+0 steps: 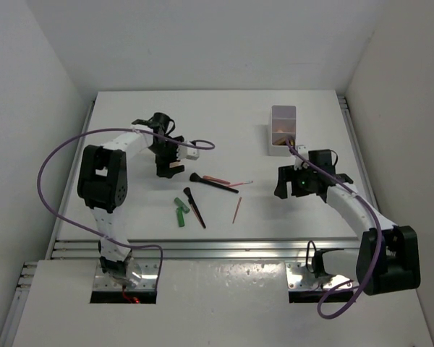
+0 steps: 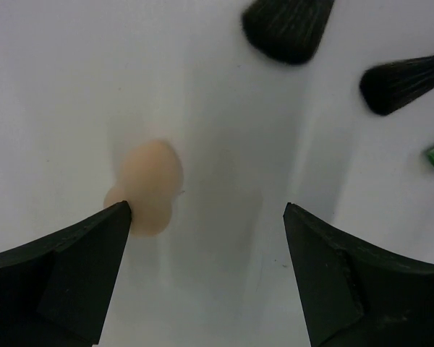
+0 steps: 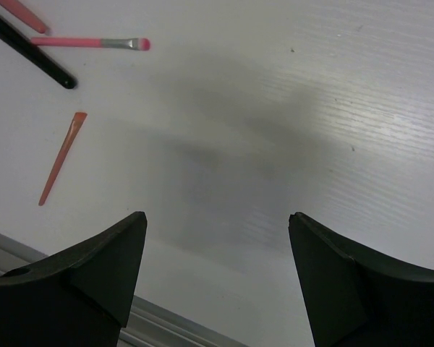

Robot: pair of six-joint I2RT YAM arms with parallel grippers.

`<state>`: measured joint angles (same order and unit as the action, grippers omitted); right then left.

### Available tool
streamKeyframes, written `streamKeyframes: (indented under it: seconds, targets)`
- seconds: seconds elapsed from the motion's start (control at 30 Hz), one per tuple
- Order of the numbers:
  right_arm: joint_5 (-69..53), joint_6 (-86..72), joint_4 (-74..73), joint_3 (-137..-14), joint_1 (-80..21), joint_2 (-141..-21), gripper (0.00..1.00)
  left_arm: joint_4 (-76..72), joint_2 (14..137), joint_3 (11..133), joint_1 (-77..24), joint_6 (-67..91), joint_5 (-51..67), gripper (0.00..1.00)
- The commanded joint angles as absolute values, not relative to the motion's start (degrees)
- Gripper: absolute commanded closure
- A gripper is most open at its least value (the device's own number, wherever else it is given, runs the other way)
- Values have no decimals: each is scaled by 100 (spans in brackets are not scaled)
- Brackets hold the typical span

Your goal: Organize the makeup

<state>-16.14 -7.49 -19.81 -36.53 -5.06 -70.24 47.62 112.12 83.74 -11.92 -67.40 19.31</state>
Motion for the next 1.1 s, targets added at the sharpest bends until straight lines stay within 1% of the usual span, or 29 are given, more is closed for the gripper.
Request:
streamKeyframes:
  seconds: [0.0,0.1,0.17,0.37,0.5,0.57,0.6,0.7,0.73,0.8,0.83,0.9,0.97,1.07]
  targets:
    - [-1714,-659,-1951,-3894,-624,-7031,20,4081,11162,8429,-1187,-6823,1899,7]
    - [-1688,-615,-1960,-3876,-677,-6987,20,3536,11302,8367,-1187,-6549,1898,4]
    - [-1688,-598,-1977,-3858,-677,-6961,20,3314,11373,8367,-1187,-6486,1776,4]
    - [-1644,-650,-1951,-3736,-677,-6908,20,3261,11487,8367,-1187,-6565,1723,4]
    - [-1644,-659,-1907,-3770,-677,-6952,20,3146,11750,8367,-1187,-6565,1723,8]
    - [-1643,-642,-1934,-3849,-677,-7005,20,3076,11856,8429,-1247,-6565,1670,16]
    - [-1644,-642,-1968,-3858,-685,-7083,20,3076,11943,8490,-1248,-6565,1600,25]
    - [-1644,-615,-1977,-3999,-668,-7172,20,3023,12015,8552,-1248,-6565,1547,43]
    - [-1652,-633,-1986,-4016,-668,-7250,20,3023,12015,8552,-1248,-6565,1547,58]
    - [-1652,-615,-2013,-4113,-677,-7312,20,3023,12015,8552,-1301,-6565,1547,77]
    - [-1644,-607,-2030,-4148,-677,-7356,20,3023,12015,8604,-1301,-6513,1547,92]
    - [-1652,-624,-2030,-4192,-677,-7391,20,3023,11944,8604,-1301,-6460,1547,100]
    - [-1661,-650,-1978,-4201,-668,-7462,20,3023,11874,8744,-1301,-6216,1547,100]
    - [-1661,-904,-1855,-4131,-589,-7453,20,3023,11821,9350,-1354,-5662,1757,100]
